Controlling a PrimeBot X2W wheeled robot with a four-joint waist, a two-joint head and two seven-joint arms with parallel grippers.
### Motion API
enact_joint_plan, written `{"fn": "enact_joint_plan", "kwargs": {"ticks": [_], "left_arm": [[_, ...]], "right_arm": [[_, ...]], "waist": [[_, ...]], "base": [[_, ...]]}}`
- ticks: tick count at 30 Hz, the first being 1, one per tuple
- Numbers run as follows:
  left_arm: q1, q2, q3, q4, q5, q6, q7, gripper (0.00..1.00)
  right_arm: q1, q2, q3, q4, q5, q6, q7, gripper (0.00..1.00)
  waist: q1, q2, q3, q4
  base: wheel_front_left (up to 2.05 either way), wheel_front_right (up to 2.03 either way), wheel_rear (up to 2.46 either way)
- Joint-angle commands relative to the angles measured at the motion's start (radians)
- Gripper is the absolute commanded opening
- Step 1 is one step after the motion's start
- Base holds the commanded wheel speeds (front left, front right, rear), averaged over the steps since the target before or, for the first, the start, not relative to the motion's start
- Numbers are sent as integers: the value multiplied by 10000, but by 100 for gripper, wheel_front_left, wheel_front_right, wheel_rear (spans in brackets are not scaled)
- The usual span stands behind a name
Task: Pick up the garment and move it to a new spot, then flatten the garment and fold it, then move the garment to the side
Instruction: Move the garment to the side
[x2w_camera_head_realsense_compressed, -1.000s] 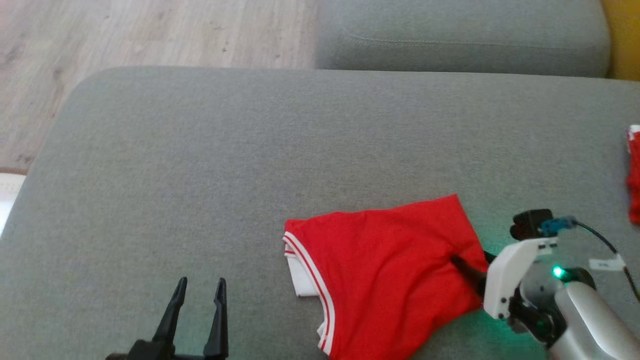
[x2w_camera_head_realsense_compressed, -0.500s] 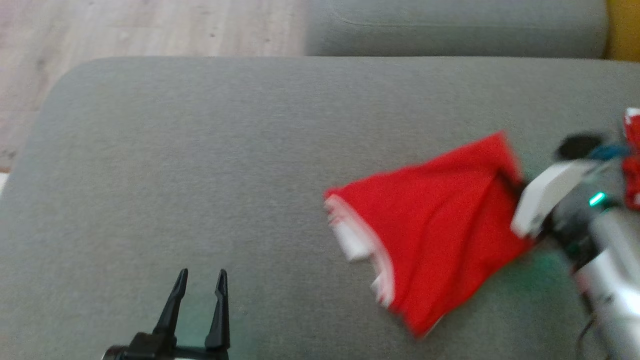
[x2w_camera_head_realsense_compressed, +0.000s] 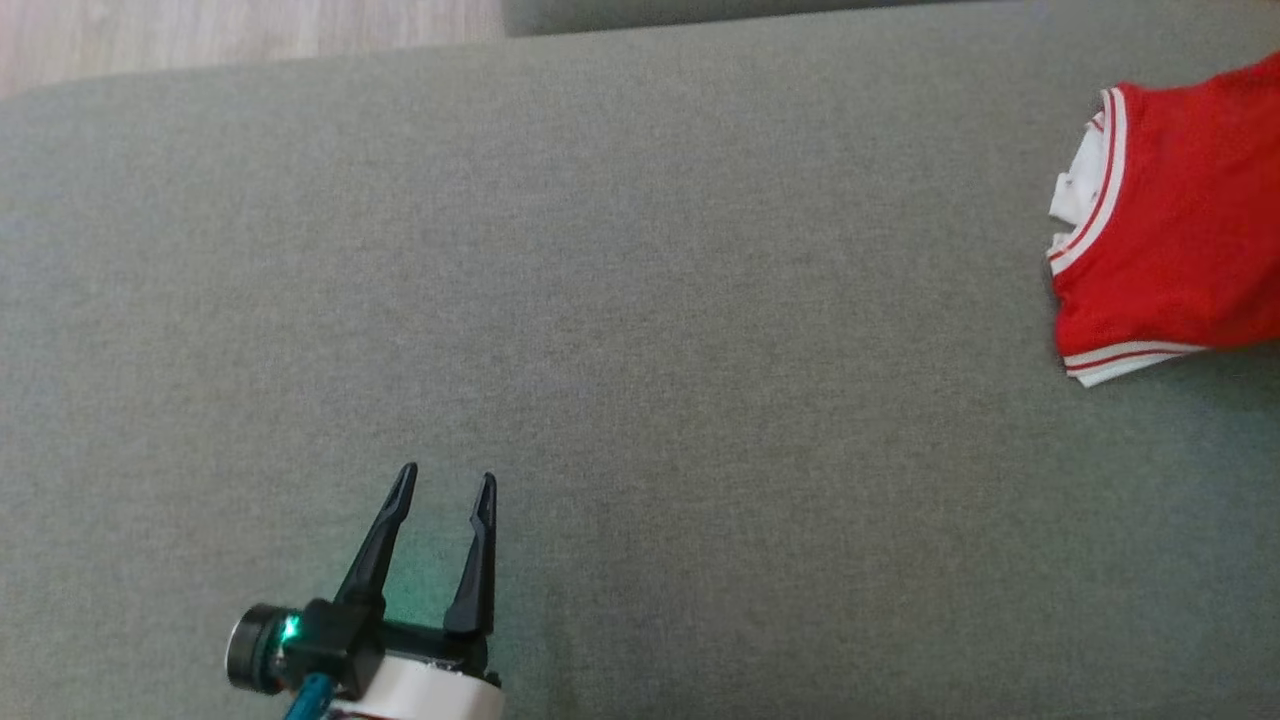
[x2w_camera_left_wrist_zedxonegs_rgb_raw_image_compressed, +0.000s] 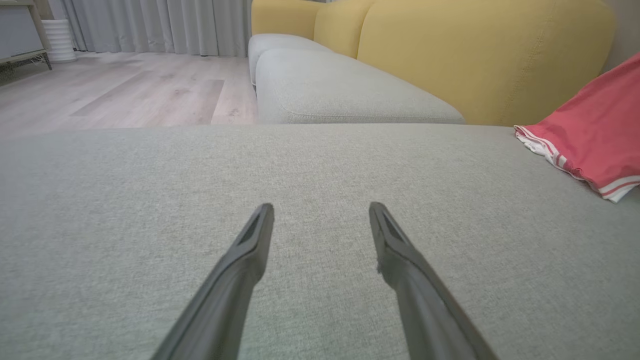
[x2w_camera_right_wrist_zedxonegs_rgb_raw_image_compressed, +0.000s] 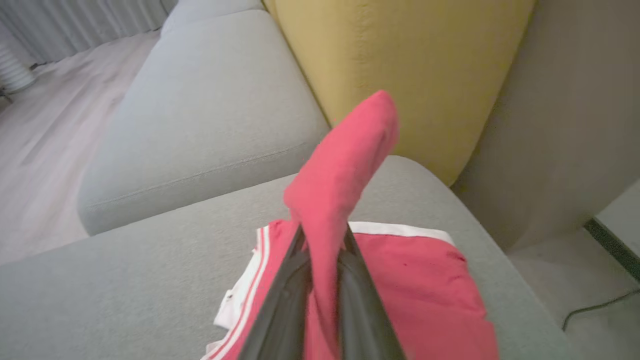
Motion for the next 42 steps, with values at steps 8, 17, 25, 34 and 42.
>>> {"fn": "enact_joint_plan", "kwargs": {"ticks": [8, 17, 25, 34, 42], "left_arm": [[-426, -18, 204, -244, 81, 41, -95, 100], [-16, -18, 314, -385, -277, 397, -95, 100], [352, -18, 642, -409, -604, 854, -95, 100], [729, -18, 937, -217, -248, 1075, -95, 100], [835, -18, 1011, 145, -282, 1046, -95, 100]], "right_arm": [[-794, -763, -1639, 654, -2812, 69, -1695, 100], [870, 679, -1463, -1526, -3849, 69, -3695, 100], [4444, 2294, -719, -4161, -3745, 69, -4481, 100], [7558, 4266, -212, -4618, -4366, 69, -6198, 100], [8481, 4872, 124, -3980, -4436, 69, -6771, 100]], "waist": [[-2, 0, 260, 184], [-2, 0, -633, 250], [-2, 0, -1496, 559], [-2, 0, -2218, 1129], [-2, 0, -2417, 1261]], "base": [[0, 0, 0], [0, 0, 0], [0, 0, 0], [0, 0, 0], [0, 0, 0]]}}
